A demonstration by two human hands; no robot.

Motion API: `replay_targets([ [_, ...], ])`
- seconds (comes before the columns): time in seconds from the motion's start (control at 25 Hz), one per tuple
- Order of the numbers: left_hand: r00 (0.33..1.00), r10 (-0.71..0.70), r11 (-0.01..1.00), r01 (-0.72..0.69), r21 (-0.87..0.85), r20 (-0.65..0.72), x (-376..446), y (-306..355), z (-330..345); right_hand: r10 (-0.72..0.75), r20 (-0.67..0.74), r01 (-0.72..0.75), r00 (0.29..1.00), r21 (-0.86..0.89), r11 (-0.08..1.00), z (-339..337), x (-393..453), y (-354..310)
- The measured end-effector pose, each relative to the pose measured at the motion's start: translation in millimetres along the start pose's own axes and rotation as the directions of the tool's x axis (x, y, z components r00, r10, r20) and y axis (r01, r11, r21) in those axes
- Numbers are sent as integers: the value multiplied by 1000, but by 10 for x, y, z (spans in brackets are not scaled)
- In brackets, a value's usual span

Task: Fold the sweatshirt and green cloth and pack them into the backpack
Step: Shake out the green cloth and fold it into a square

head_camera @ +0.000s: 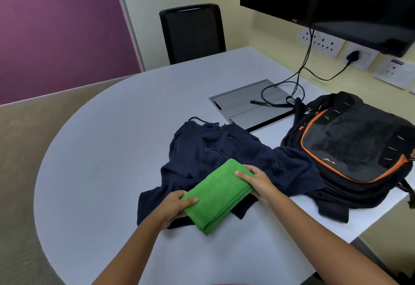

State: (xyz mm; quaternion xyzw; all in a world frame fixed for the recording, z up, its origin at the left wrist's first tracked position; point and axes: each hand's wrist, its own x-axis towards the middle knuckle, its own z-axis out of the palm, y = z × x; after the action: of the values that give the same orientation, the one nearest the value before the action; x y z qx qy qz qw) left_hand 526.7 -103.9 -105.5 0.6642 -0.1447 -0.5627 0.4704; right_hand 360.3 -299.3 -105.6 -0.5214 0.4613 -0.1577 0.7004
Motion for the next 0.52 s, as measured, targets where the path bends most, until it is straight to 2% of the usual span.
replay_targets([
  [0.08, 987, -40, 996, 27, 85, 154, -60, 18, 26, 0, 37, -8, 999, 216, 976, -10, -51, -125],
  [0.16, 964, -53, 991, 18, 136, 261, -106, 85, 99, -41, 59, 23, 997, 279, 960, 39, -80, -259],
  [0.24, 946, -15, 996, -13, 86, 323, -123, 171, 197, -95, 85, 64, 992, 311, 948, 123, -112, -388],
  [0.32, 942, 76, 997, -78, -7, 326, -158, 248, 329, -131, 128, 75, 983, 372, 925, 186, -145, -489],
  [0.4, 954, 142, 985, -111, -129, 263, -197, 297, 462, -127, 187, 38, 974, 419, 907, 236, -170, -501],
  [0.52, 964, 196, 946, -137, -295, 181, -198, 300, 565, 34, 293, -143, 955, 362, 921, 307, -307, -345],
])
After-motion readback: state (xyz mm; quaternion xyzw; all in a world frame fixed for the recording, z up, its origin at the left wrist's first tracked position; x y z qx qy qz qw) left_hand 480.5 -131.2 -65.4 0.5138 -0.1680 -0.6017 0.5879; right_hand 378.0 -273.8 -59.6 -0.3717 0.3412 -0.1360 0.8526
